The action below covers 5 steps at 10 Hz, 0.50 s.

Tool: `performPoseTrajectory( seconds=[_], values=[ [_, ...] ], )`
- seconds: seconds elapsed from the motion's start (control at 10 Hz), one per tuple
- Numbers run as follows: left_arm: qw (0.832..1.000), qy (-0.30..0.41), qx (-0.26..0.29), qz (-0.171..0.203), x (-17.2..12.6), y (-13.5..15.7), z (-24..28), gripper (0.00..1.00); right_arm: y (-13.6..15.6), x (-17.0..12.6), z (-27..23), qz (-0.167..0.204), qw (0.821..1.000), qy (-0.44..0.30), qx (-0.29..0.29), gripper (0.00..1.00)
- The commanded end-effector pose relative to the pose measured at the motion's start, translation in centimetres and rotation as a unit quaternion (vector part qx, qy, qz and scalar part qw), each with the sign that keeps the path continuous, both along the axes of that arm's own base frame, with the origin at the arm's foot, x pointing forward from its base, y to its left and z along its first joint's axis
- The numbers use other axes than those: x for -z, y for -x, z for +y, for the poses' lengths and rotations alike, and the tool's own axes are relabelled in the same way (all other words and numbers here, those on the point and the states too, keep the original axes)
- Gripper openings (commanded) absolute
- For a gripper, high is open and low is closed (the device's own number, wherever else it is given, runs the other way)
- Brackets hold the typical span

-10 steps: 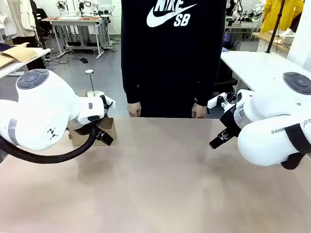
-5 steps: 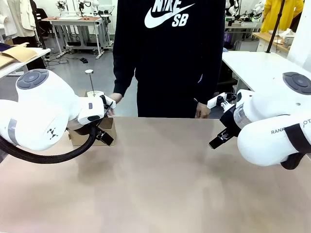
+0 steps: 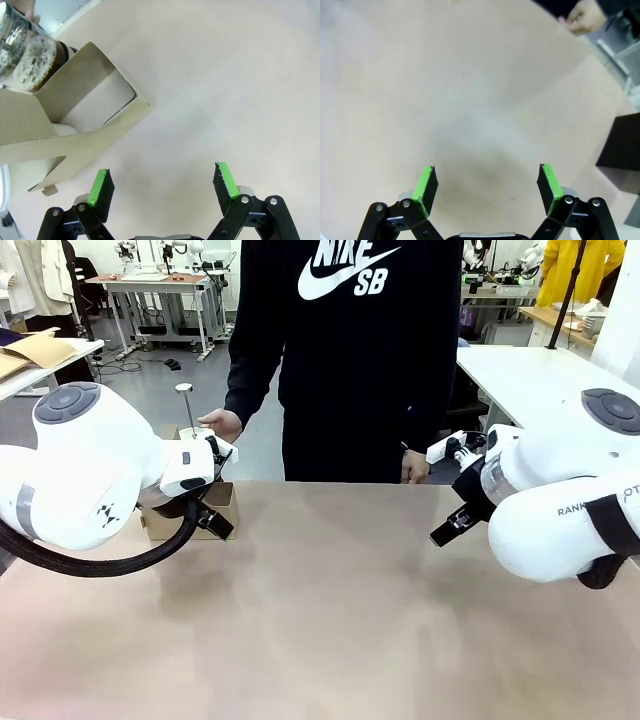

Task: Pour a drink into a cup and package it in a carrier.
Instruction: Pick up the 600 ml Paper Cup and place it in the middle top area of the table.

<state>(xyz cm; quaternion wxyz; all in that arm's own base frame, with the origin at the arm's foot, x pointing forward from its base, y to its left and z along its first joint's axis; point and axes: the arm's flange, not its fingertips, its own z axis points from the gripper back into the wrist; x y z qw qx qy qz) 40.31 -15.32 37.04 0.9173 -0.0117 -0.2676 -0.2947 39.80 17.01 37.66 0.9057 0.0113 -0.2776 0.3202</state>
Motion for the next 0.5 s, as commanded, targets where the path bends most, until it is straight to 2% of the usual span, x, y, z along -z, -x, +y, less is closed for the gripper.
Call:
performPoseTrajectory(
  seconds=[0.0,0.2,0.4],
  values=[
    [1.000,0.000,-0.001,0.000,0.0,0.0,0.1,1.00,-2.7,-7.1,-0.8,-0.013,0.999,-0.026,-0.021,1.00],
    [1.000,0.000,-0.001,0.000,0.0,0.0,0.1,1.00,-5.3,-12.9,-3.5,-0.023,0.998,-0.042,-0.031,1.00],
    [1.000,0.000,-0.001,0.000,0.0,0.0,0.1,1.00,-7.9,-19.1,-11.0,-0.023,0.992,-0.097,-0.077,1.00]
  ],
)
